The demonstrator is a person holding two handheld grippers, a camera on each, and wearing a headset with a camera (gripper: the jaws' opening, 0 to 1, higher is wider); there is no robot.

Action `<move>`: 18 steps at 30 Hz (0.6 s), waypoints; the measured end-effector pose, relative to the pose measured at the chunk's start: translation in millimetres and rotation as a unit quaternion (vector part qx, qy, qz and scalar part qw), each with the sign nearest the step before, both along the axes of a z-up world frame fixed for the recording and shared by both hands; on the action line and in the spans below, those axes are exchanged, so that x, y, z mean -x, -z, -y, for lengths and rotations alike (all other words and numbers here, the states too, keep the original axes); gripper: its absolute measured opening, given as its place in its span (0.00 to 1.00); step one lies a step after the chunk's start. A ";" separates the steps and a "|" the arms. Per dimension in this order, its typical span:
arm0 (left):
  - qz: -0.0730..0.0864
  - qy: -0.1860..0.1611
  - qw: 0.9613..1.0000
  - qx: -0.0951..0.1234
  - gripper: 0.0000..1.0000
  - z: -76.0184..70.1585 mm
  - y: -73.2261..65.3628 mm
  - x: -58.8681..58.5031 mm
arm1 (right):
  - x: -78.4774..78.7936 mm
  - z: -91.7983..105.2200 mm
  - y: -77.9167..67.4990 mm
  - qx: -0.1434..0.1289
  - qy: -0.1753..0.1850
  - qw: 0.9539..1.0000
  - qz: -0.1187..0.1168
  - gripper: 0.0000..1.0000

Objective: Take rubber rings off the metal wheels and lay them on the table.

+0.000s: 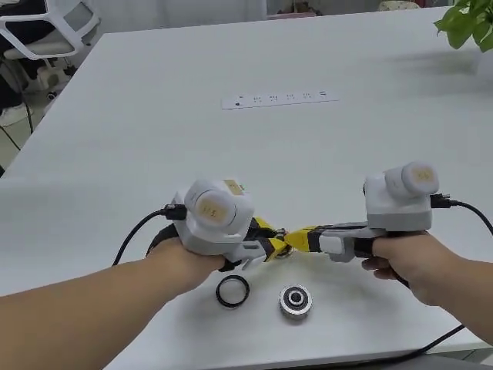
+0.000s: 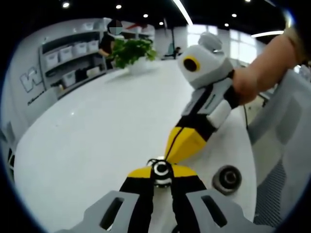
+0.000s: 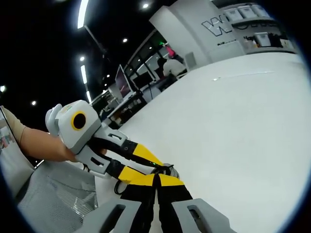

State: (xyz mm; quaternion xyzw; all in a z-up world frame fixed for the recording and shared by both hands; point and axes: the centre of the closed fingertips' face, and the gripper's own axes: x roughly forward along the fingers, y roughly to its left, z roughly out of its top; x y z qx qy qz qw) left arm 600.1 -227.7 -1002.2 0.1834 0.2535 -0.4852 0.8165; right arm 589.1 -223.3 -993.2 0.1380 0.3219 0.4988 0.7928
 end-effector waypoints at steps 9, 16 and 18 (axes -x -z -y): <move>-0.003 -0.007 1.000 0.004 0.13 0.6 -0.1 -0.6 | -4.1 8.2 3.9 0.004 0.010 1.000 0.005 0.00; -0.009 -0.004 1.000 0.003 0.14 1.0 -0.3 -1.1 | -5.4 9.6 4.0 0.003 0.016 1.000 0.000 0.00; -0.010 -0.003 1.000 0.002 0.14 1.2 -0.5 -1.1 | -5.9 9.3 3.8 0.002 0.016 1.000 0.000 0.00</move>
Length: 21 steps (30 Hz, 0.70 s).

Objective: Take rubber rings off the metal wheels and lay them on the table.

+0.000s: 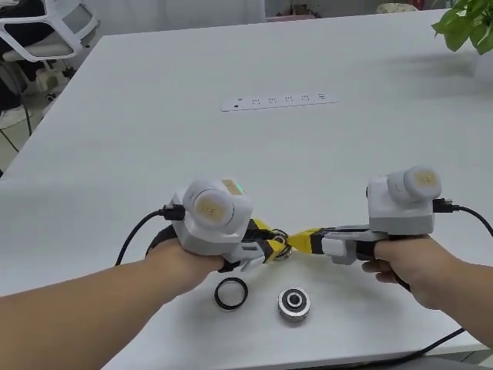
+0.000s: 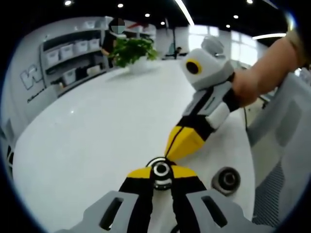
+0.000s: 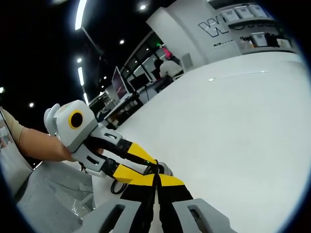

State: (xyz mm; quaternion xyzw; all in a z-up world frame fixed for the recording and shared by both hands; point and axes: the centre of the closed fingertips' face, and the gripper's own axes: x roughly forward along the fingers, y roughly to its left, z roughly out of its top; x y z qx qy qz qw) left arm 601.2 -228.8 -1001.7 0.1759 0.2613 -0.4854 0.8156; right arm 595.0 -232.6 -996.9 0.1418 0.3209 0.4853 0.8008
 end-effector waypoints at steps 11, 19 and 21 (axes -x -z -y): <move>-0.010 0.003 1.000 0.005 0.20 -0.2 -4.3 2.4 | 0.9 -0.9 -4.7 -0.006 0.002 1.000 0.000 0.00; -0.011 0.012 1.000 0.015 0.26 -6.2 -16.2 9.9 | 2.6 -3.2 -12.0 -0.014 0.004 1.000 0.000 0.00; -0.011 0.014 1.000 0.020 0.29 -8.4 -20.5 12.9 | 2.9 -3.6 -14.3 -0.017 0.004 1.000 0.001 0.00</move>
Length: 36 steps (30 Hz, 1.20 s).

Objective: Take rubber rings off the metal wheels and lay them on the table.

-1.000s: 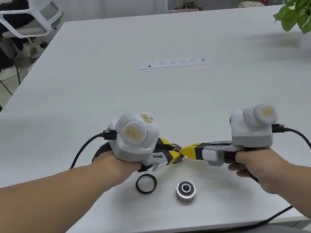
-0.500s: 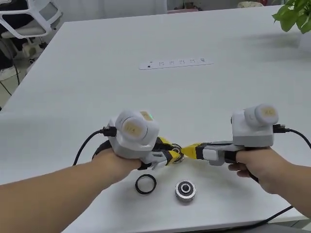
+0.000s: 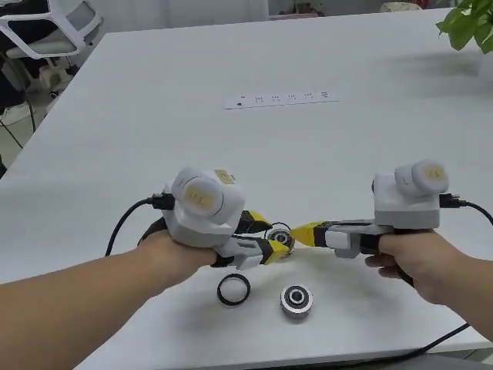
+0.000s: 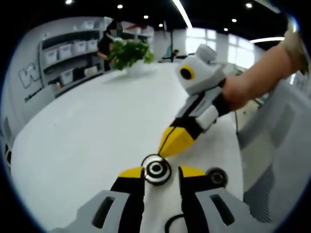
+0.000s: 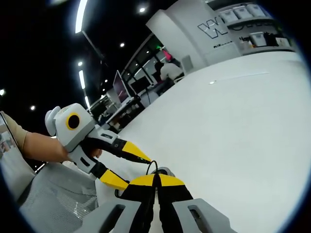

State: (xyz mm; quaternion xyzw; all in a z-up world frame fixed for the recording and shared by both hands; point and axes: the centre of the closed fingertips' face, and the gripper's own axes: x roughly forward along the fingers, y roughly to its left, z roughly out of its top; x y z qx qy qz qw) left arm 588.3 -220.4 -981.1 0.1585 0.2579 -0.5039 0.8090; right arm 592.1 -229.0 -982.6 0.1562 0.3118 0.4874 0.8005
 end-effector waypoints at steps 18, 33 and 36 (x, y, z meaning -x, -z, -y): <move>0.003 0.000 0.999 0.046 0.49 -25.1 -37.3 26.7 | 12.4 -13.8 -19.1 -0.021 -0.026 0.999 -0.002 0.00; 0.017 -0.009 0.998 0.061 0.67 -59.5 -55.3 46.7 | 22.8 -27.5 -26.8 -0.022 -0.054 0.998 -0.009 0.00; 0.022 -0.011 0.998 0.057 0.69 -68.8 -56.4 51.1 | 25.6 -32.2 -27.8 -0.021 -0.062 0.998 -0.011 0.00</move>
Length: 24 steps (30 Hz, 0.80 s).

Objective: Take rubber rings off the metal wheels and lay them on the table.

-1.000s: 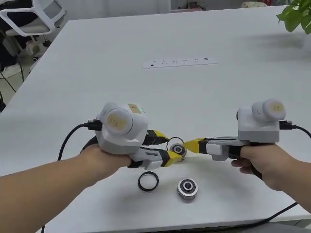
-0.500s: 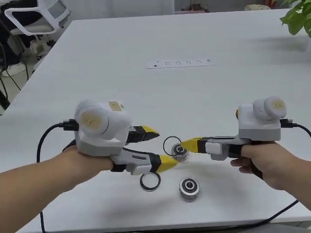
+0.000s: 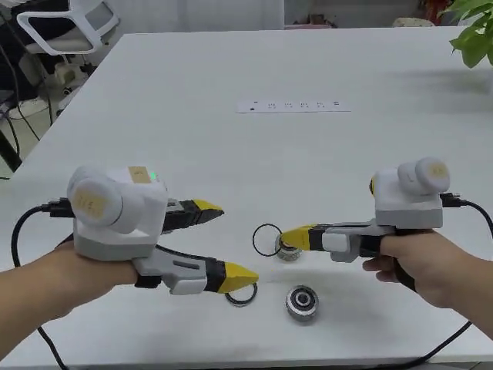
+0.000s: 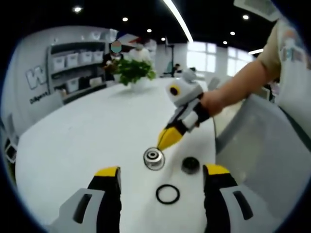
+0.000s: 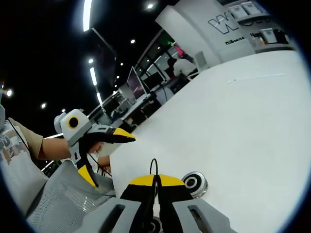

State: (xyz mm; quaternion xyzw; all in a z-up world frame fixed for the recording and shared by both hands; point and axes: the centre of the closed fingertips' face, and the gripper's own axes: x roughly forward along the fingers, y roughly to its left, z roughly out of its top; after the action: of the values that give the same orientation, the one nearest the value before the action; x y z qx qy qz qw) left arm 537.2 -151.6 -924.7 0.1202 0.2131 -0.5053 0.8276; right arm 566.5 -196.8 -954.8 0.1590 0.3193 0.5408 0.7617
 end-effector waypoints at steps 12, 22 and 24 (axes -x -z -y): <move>0.009 -0.013 1.000 0.001 0.76 -20.1 -3.5 10.4 | 14.3 -18.1 7.2 0.015 -0.042 0.999 -0.017 0.00; 0.012 -0.021 1.000 0.004 0.80 -29.0 -5.4 14.7 | 23.7 -27.1 20.0 0.032 -0.072 0.996 -0.034 0.00; 0.011 -0.022 1.000 0.004 0.80 -30.3 -4.8 15.3 | 25.5 -28.9 22.6 0.036 -0.077 0.996 -0.036 0.00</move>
State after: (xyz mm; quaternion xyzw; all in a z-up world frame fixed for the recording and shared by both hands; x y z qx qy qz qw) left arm 521.9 -121.3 -920.0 0.1182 0.2043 -0.4867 0.8411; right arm 541.0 -167.9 -977.4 0.1259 0.3774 0.5800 0.7109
